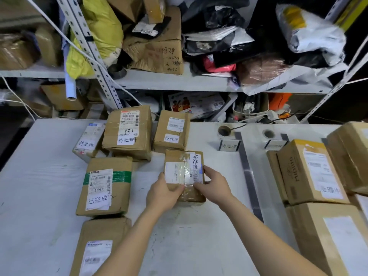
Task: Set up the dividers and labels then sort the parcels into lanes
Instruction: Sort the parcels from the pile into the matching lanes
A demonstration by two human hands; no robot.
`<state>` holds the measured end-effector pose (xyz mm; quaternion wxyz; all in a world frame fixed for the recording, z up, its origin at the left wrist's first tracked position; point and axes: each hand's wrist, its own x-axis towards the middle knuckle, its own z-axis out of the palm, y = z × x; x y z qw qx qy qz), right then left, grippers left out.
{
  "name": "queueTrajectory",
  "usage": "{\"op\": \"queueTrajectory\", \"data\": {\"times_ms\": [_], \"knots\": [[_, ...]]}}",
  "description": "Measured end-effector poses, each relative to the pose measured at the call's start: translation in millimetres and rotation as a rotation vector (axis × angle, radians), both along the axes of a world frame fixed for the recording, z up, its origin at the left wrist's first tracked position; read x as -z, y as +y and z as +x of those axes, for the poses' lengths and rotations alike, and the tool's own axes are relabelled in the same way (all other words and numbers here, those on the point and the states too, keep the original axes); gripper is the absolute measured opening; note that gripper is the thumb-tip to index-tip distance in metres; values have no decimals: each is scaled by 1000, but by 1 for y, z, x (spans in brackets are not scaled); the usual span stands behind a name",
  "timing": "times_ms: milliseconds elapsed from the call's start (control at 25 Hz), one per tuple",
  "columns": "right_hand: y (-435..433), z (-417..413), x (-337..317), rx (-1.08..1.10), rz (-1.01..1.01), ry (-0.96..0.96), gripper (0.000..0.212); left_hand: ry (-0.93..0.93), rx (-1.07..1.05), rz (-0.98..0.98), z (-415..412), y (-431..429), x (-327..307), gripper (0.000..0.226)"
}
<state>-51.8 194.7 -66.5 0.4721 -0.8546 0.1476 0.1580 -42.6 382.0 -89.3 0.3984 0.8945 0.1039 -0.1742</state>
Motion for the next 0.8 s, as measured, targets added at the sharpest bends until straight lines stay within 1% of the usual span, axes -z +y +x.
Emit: {"op": "queueTrajectory", "data": {"times_ms": [80, 240, 320, 440, 640, 800], "knots": [[-27, -13, -11, 21, 9, -16, 52, -17, 4, -6, -9, -25, -12, 58], [-81, -26, -19, 81, 36, -49, 60, -81, -1, -50, -23, -76, -27, 56], [-107, -31, -16, 127, 45, -54, 66, -120, 18, -57, -27, -102, -28, 59], [-130, -32, -6, 192, 56, -65, 72, -112, 27, -99, -24, -126, -20, 64], [-145, -25, 12, 258, 18, -27, 70, -57, 26, -156, -13, -148, 5, 60], [-147, -21, 20, 339, -110, 33, 59, -36, 58, -176, -7, -161, 23, 62]]}}
